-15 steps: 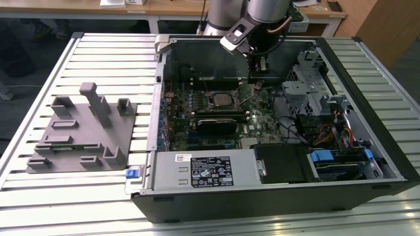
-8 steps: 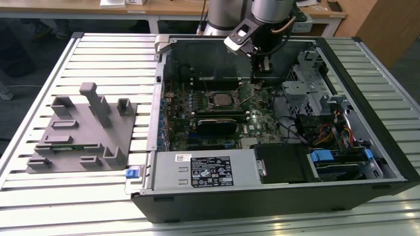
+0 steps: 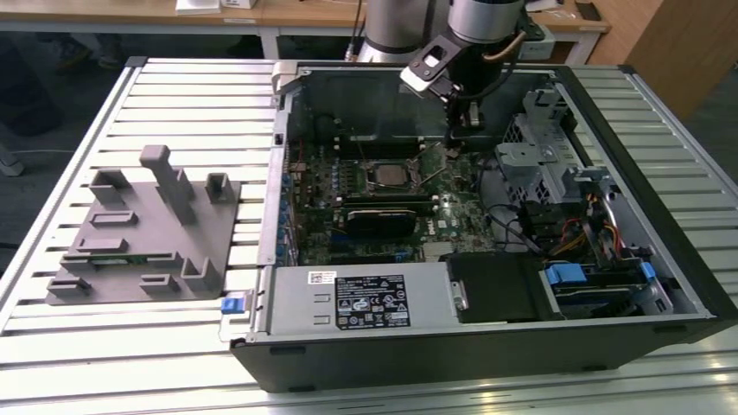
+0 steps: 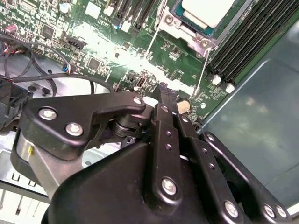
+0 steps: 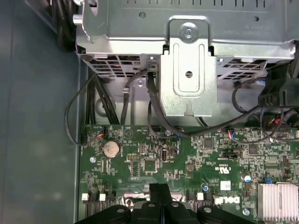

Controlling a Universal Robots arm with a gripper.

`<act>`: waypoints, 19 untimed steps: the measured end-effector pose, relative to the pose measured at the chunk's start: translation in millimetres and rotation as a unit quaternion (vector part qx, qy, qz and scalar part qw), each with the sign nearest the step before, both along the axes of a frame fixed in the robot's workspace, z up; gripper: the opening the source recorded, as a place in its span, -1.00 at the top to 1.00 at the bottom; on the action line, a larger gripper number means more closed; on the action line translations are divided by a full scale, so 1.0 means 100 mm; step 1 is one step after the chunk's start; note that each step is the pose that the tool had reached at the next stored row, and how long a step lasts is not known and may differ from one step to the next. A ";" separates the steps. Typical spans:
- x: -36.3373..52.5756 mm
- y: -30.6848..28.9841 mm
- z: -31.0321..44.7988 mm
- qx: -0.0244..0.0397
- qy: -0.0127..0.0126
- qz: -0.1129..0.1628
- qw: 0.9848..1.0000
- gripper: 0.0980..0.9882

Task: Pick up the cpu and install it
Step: 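Close the cpu cover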

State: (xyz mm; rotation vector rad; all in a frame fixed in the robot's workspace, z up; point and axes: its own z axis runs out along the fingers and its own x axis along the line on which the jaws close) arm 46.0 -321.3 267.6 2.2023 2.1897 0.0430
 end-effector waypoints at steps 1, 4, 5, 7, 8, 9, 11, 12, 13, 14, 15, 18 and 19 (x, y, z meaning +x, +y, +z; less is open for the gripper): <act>0.007 0.003 -0.006 0.000 0.000 0.000 1.000 0.98; 0.023 0.005 -0.016 0.000 0.000 0.000 1.000 0.98; 0.023 0.005 -0.017 0.000 0.000 0.000 1.000 0.98; 0.025 0.006 -0.024 0.000 0.000 0.000 1.000 0.98; 0.027 0.006 -0.028 0.000 0.000 0.000 1.000 0.98; 0.029 0.006 -0.031 0.000 0.000 0.000 1.000 0.98; 0.040 0.006 -0.038 0.000 0.000 0.000 1.000 0.98; 0.048 0.007 -0.042 0.000 0.000 0.000 1.000 0.98; 0.057 0.008 -0.047 0.000 0.000 0.000 1.000 0.98; 0.065 0.008 -0.053 0.000 0.000 0.000 1.000 0.98; 0.071 0.009 -0.059 0.000 0.000 0.000 1.000 0.98; 0.087 0.014 -0.086 0.000 0.000 0.000 1.000 0.98; 0.093 0.016 -0.096 0.000 0.000 0.000 1.000 0.98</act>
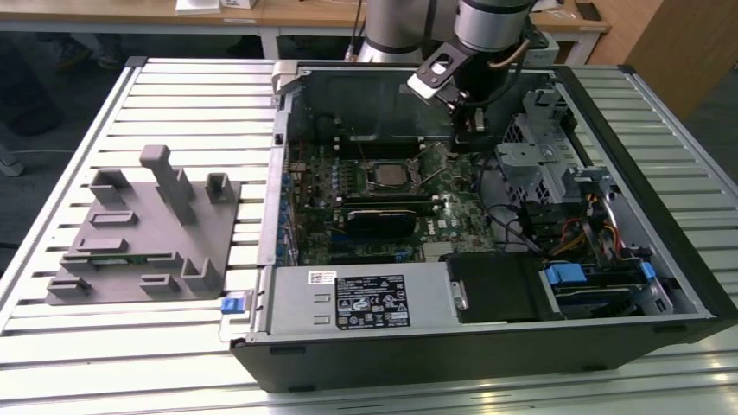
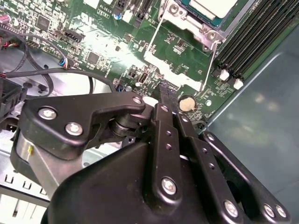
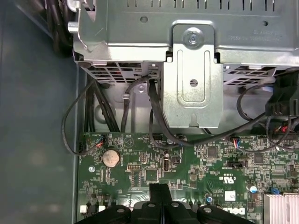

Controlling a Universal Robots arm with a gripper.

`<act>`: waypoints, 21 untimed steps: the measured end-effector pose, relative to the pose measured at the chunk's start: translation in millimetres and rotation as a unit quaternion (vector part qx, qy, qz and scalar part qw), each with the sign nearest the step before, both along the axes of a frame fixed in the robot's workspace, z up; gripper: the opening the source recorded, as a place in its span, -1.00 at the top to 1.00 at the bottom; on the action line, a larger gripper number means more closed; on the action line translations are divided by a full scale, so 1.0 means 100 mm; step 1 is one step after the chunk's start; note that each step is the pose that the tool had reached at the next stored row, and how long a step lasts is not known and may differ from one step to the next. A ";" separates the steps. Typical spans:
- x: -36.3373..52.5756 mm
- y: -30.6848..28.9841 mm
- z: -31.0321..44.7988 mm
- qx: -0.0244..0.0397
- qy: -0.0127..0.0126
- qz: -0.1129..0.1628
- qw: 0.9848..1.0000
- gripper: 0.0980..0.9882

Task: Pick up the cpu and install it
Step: 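Close the cpu cover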

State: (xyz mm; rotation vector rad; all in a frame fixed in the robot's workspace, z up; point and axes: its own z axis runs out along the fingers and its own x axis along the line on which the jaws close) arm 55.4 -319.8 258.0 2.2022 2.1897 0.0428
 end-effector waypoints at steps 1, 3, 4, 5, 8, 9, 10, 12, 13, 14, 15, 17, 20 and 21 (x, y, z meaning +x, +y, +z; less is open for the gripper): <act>0.006 0.001 -0.013 0.000 0.000 0.000 1.000 0.98; 0.015 0.004 -0.039 0.000 0.000 0.000 1.000 0.98; 0.020 0.006 -0.052 0.000 0.000 0.000 1.000 0.98; 0.023 0.007 -0.066 0.000 0.000 0.000 1.000 0.98; 0.027 0.013 -0.115 0.000 0.000 0.000 1.000 0.98; 0.027 0.015 -0.133 0.000 0.000 0.000 1.000 0.98; 0.027 0.018 -0.152 0.000 0.000 0.000 1.000 0.98; 0.024 0.022 -0.170 0.000 0.000 0.000 1.000 0.98; 0.017 0.023 -0.173 0.000 0.000 0.000 1.000 0.98; 0.008 0.023 -0.173 0.000 0.000 0.000 1.000 0.98; -0.003 0.023 -0.174 0.000 0.000 0.000 1.000 0.98; -0.029 0.024 -0.174 0.000 0.000 0.000 1.000 0.98; -0.069 0.024 -0.174 0.001 0.000 0.000 1.000 0.98; -0.084 0.024 -0.174 0.001 0.000 0.000 1.000 0.98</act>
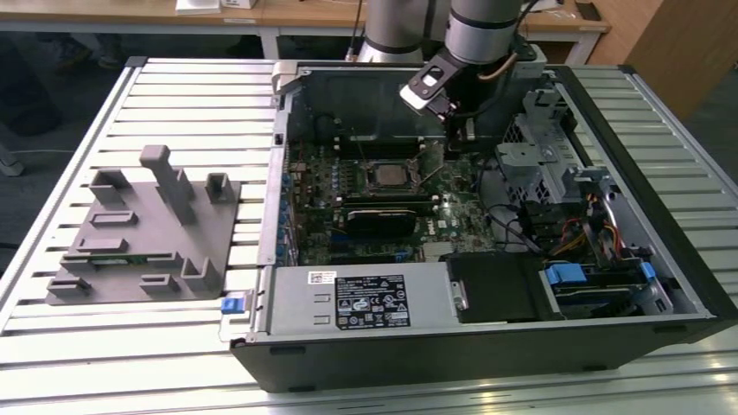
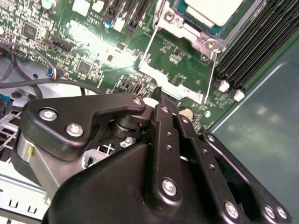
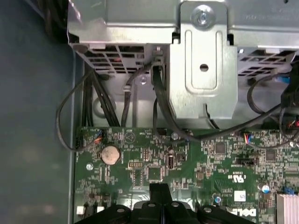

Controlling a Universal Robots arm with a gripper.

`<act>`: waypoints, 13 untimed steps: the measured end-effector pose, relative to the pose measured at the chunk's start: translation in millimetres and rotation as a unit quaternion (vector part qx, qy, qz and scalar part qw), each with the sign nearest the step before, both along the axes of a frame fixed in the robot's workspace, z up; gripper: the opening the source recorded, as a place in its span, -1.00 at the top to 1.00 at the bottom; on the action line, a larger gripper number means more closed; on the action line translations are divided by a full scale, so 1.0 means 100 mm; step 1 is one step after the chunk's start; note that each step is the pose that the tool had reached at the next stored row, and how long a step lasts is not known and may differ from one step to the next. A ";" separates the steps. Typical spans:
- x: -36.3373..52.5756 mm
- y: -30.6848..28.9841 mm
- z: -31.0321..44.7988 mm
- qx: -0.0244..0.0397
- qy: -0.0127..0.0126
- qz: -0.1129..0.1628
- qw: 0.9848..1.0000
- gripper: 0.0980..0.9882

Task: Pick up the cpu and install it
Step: 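Close the cpu cover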

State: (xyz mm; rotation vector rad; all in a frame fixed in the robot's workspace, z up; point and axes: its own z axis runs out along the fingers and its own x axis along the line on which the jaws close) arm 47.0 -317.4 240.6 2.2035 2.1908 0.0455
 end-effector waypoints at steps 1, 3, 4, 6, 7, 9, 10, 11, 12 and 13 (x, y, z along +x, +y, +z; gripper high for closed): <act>-0.015 0.000 0.000 0.000 0.000 0.000 1.000 0.98; -0.048 0.000 0.000 0.000 0.000 0.000 1.000 0.98; -0.067 0.000 0.000 0.000 0.000 0.000 1.000 0.98; -0.105 0.000 0.000 0.000 0.000 0.000 1.000 0.98; -0.125 0.000 0.000 0.000 0.000 0.000 1.000 0.98; -0.163 0.000 0.000 0.000 0.000 0.000 1.000 0.98; -0.182 0.000 0.000 0.000 0.000 0.000 1.000 0.98; -0.205 0.000 0.000 0.000 0.000 0.000 1.000 0.98; -0.231 0.000 0.000 0.000 0.000 0.000 1.000 0.98; -0.254 0.000 -0.001 0.000 0.000 0.000 1.000 0.98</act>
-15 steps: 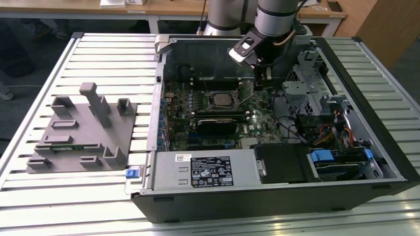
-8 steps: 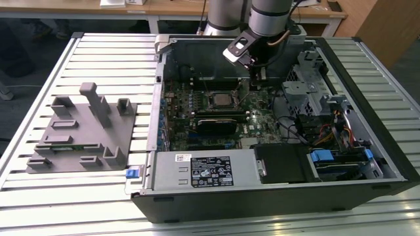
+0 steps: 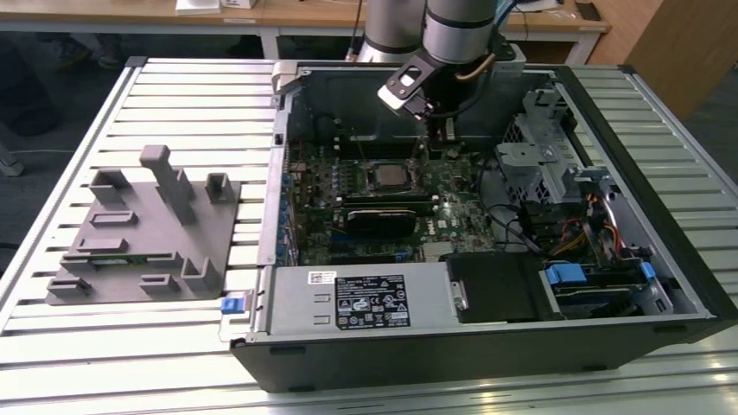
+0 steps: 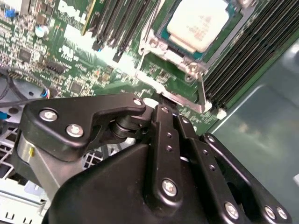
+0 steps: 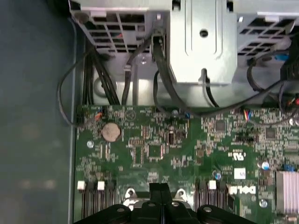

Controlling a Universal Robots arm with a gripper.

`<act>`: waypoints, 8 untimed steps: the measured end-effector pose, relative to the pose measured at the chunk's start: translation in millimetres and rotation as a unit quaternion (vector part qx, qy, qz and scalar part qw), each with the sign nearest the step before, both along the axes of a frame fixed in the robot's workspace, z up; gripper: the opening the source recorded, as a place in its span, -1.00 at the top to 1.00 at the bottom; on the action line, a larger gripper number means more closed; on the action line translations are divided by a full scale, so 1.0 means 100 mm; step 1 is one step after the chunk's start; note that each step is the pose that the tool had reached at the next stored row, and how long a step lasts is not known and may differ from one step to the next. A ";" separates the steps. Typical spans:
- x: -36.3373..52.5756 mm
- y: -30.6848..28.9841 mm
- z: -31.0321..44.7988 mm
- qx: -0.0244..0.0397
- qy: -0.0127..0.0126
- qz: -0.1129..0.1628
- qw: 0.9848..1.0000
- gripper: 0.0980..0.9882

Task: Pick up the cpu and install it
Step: 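Close the cpu cover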

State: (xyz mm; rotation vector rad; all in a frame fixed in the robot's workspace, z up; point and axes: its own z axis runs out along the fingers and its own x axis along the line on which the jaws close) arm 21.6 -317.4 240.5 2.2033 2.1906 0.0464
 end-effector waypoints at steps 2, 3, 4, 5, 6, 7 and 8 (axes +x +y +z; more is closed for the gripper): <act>-0.038 0.000 0.000 0.000 0.000 0.000 1.000 0.98; -0.053 0.000 -0.001 0.000 0.000 0.000 1.000 0.98; -0.062 0.000 -0.001 0.000 0.000 0.000 1.000 0.98; -0.068 0.000 -0.002 0.000 0.000 0.000 1.000 0.98; -0.071 0.000 -0.002 0.000 0.000 0.000 1.000 0.98; -0.071 0.000 -0.002 0.000 0.000 0.000 1.000 0.98; -0.071 0.000 -0.003 0.000 0.000 0.000 1.000 0.98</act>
